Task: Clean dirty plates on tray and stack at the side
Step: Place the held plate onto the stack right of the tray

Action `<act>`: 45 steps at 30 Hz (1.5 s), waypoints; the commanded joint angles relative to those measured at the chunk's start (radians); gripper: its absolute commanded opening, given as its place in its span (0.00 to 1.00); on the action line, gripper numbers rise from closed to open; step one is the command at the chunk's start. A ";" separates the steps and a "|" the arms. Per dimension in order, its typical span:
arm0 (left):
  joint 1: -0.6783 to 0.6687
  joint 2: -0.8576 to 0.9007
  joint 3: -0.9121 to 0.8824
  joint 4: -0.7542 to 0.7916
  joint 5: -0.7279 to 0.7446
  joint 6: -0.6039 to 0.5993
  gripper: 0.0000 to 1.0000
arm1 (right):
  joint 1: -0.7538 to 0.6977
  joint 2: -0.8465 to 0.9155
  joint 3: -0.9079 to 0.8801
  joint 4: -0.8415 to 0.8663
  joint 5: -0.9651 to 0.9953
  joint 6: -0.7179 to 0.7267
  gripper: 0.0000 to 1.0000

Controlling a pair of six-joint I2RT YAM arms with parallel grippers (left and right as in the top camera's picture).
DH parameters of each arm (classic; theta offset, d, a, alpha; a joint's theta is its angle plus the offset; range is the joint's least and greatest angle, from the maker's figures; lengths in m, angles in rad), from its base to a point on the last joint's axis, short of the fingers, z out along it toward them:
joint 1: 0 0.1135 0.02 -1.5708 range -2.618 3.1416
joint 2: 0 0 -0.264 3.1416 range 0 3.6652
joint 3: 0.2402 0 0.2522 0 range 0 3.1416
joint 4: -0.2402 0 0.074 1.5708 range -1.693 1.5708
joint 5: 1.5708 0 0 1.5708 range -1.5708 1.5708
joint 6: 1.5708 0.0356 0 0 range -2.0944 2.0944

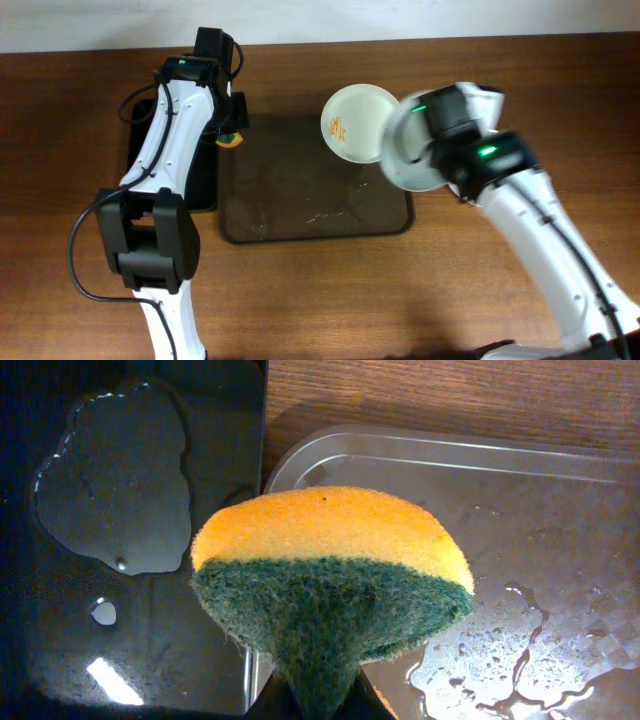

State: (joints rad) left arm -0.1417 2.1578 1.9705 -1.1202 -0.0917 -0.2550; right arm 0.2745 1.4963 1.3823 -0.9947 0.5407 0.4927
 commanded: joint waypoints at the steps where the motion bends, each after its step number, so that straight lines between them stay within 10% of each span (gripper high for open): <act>1: 0.002 -0.013 -0.006 0.002 0.010 -0.006 0.06 | -0.226 0.039 0.008 -0.020 -0.265 0.040 0.04; 20: 0.001 -0.013 -0.006 0.003 0.010 -0.006 0.06 | -0.531 0.382 0.010 0.090 -0.321 0.047 0.04; 24: 0.001 -0.013 -0.006 0.003 0.010 -0.006 0.06 | -0.526 0.370 0.043 0.085 -0.454 -0.048 0.49; 32: 0.001 -0.013 -0.006 0.003 0.010 -0.006 0.06 | -0.366 0.352 0.205 0.080 -0.647 -0.135 0.58; 45: 0.001 -0.013 -0.006 0.020 0.026 -0.006 0.02 | -0.084 0.534 0.166 0.234 -0.536 0.179 0.47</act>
State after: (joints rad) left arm -0.1417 2.1578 1.9705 -1.1057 -0.0772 -0.2550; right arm 0.1566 1.9957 1.5612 -0.7399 -0.0650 0.5667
